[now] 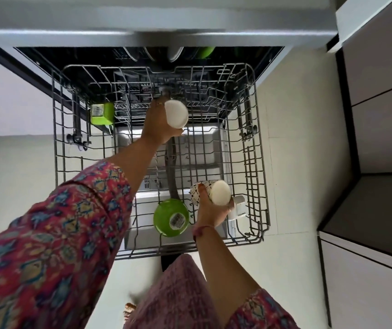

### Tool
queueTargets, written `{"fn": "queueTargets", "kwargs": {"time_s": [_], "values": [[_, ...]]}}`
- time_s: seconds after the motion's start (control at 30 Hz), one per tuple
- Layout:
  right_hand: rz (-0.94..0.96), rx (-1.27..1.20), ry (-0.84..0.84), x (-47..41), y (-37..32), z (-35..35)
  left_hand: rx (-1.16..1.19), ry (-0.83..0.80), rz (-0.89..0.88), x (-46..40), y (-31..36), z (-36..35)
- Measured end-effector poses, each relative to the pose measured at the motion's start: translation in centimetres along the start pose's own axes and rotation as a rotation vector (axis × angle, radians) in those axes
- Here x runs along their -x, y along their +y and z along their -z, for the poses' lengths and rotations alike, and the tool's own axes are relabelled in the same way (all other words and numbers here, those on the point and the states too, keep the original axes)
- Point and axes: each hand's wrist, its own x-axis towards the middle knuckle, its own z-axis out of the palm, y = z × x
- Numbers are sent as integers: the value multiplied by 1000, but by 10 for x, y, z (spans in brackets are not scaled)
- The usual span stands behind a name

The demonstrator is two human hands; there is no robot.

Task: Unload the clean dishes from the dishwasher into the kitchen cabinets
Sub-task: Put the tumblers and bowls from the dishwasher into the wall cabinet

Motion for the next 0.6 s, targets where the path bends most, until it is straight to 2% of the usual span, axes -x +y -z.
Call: {"fn": "queueTargets", "kwargs": {"time_s": [0.33, 0.6], "values": [[184, 82, -91, 44, -28, 23, 145, 50, 4, 89, 21, 84], [448, 102, -216, 126, -36, 29, 197, 218, -1, 187, 8, 178]]}}
